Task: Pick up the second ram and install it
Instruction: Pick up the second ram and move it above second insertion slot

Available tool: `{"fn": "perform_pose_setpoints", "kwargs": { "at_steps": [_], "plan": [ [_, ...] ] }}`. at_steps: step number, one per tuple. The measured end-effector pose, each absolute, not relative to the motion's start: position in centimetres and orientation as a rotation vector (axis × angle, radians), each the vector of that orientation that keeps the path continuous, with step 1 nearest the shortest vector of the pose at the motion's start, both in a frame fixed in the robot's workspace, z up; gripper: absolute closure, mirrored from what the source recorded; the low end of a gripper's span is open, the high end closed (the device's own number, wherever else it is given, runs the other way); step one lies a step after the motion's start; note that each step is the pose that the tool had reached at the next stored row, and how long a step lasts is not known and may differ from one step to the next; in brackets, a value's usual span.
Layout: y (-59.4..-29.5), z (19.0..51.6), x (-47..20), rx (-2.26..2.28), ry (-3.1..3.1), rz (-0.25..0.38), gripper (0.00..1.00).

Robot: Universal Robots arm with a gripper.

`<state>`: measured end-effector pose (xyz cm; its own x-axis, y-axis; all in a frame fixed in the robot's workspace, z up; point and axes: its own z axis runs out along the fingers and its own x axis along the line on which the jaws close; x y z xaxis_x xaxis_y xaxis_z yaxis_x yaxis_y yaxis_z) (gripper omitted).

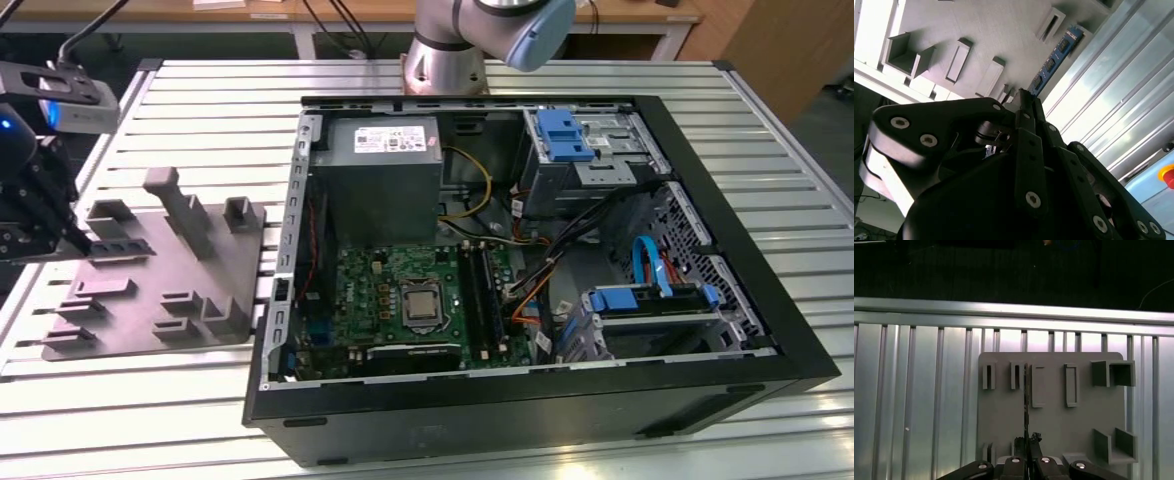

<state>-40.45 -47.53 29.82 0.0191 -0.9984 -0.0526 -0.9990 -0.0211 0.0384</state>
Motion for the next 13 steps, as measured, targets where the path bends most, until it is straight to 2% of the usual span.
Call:
{"fn": "perform_pose_setpoints", "kwargs": {
  "at_steps": [13],
  "plan": [
    [-47.5,32.1,-40.5,-2.236,2.191,0.102,0.86]
  ]
}}
